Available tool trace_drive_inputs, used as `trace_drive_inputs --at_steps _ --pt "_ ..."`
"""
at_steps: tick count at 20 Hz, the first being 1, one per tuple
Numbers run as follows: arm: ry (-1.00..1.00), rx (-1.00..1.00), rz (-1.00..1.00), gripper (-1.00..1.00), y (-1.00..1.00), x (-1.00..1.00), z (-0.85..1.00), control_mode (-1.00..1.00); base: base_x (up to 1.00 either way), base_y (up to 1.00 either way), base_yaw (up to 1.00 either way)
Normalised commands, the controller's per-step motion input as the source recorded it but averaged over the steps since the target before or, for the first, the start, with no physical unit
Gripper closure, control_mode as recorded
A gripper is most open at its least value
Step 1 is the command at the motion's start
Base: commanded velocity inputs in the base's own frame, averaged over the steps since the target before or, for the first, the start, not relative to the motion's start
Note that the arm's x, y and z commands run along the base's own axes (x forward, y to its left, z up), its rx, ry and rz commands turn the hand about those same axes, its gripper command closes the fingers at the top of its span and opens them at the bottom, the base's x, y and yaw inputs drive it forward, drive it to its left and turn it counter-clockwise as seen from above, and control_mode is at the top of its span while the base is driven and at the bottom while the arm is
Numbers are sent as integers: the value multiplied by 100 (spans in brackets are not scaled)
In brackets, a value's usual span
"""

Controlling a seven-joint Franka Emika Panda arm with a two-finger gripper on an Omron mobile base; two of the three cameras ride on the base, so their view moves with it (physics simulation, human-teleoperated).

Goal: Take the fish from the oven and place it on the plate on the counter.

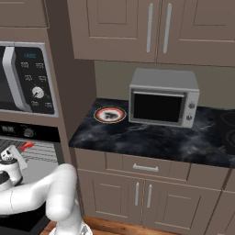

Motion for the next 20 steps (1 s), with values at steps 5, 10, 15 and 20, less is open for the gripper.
trace_drive_inputs --at_steps 5,10,15,20 --pt "-5 0 0 -100 21 5 -72 -100 0 0 0" --pt "-12 0 0 -100 12 16 -67 -100 0 0 0" --pt "-19 4 0 -100 1 15 -67 -100 0 0 0" --pt "-25 6 0 -100 2 17 -63 -100 0 0 0"
